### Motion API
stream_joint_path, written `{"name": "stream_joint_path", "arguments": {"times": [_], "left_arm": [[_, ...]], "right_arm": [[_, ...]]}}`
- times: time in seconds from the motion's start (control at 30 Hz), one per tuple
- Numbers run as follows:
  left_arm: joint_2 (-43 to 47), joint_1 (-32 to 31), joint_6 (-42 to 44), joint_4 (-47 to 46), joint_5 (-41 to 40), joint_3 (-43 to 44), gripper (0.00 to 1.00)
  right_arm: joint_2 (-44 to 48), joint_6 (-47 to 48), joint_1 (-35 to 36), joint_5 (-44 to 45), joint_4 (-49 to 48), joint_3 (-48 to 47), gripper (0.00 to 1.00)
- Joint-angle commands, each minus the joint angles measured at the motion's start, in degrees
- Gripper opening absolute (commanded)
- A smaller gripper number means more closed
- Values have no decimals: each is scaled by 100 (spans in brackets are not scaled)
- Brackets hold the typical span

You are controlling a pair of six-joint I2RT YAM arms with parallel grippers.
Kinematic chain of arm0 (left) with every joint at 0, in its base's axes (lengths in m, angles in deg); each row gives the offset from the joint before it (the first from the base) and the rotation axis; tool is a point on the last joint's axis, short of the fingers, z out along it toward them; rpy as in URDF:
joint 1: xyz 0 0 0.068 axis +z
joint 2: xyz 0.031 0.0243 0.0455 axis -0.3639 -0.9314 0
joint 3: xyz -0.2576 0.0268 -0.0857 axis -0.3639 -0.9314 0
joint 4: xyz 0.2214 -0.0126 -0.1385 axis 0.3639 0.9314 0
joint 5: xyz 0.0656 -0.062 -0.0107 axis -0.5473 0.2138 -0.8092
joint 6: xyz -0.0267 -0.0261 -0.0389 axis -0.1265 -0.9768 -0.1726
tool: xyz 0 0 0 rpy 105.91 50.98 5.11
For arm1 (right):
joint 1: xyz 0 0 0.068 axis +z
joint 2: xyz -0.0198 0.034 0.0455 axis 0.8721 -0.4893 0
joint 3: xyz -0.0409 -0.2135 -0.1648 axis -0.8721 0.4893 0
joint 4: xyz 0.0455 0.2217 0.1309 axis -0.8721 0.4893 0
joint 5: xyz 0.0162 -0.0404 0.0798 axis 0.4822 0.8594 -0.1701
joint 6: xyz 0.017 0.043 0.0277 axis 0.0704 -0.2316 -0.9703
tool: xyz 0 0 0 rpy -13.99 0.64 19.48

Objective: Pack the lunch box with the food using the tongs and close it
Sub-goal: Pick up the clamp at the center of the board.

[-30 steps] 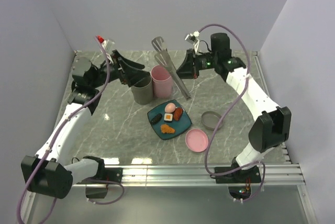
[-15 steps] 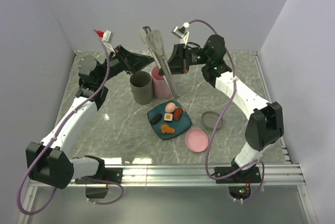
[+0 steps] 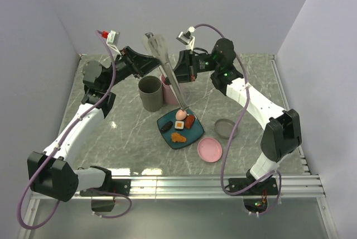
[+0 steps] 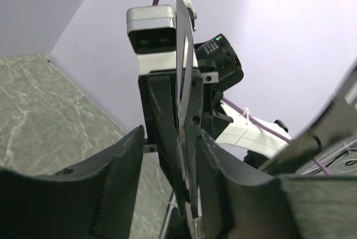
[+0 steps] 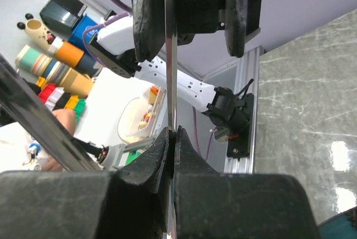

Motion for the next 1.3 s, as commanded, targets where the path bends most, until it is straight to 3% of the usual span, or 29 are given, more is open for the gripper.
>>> {"name": "stream_joint_path", "arguments": {"times": [0.0, 0.03, 0.1, 0.17, 0.2, 0.23, 0.37, 0.4, 0.47, 0.5, 0.53, 0.57, 0.63, 0.7, 0.9, 1.27], "left_arm": [[-3, -19, -268, -384, -146, 297, 45], [-21, -19, -295, -393, -155, 341, 42], [-65, -19, -339, -402, -163, 367, 25], [-74, -10, -383, -305, -268, 359, 0], [-82, 8, -444, -314, -278, 341, 0], [-91, 25, -488, -331, -286, 315, 0], [-162, 236, -822, -585, -330, 157, 0], [-188, 280, -962, -673, -330, 122, 0], [-223, 376, -1112, -823, -339, 25, 0], [-267, 394, -1226, -954, -374, -10, 0], [-293, 429, -1296, -1016, -392, -45, 0], [-354, 456, -1367, -1043, -401, -80, 0], [-408, 482, -1508, -1026, -471, -107, 0], [-478, 491, -1665, -921, -532, -90, 0], [-654, 491, -1851, -806, -682, 16, 0], [-803, 517, -1903, -999, -743, 95, 0]], "right_arm": [[111, 313, 159, 97, 233, -289, 0], [111, 384, 177, 132, 303, -290, 0], [93, 620, 177, 193, 637, -351, 0], [120, 735, 168, 378, 830, -351, 0], [137, 945, 142, 448, 953, -377, 5], [137, 1008, 124, 579, 1154, -404, 25], [50, 1106, -200, 703, 1271, -632, 66], [-20, 809, -445, 669, 1140, -658, 74], [-91, 195, -701, 616, 176, -519, 81], [-126, -827, -815, 616, -411, -388, 85], [-135, -1420, -999, 659, -1861, -221, 86], [-144, -2392, -1070, 834, -2511, 94, 87], [-91, -2918, -1089, 967, -3592, 316, 88], [83, -3113, -1010, 1116, -3914, 580, 89], [348, -2376, -377, 1248, -3282, 923, 89], [129, -2612, 80, 1626, -3432, 1126, 91]]}}
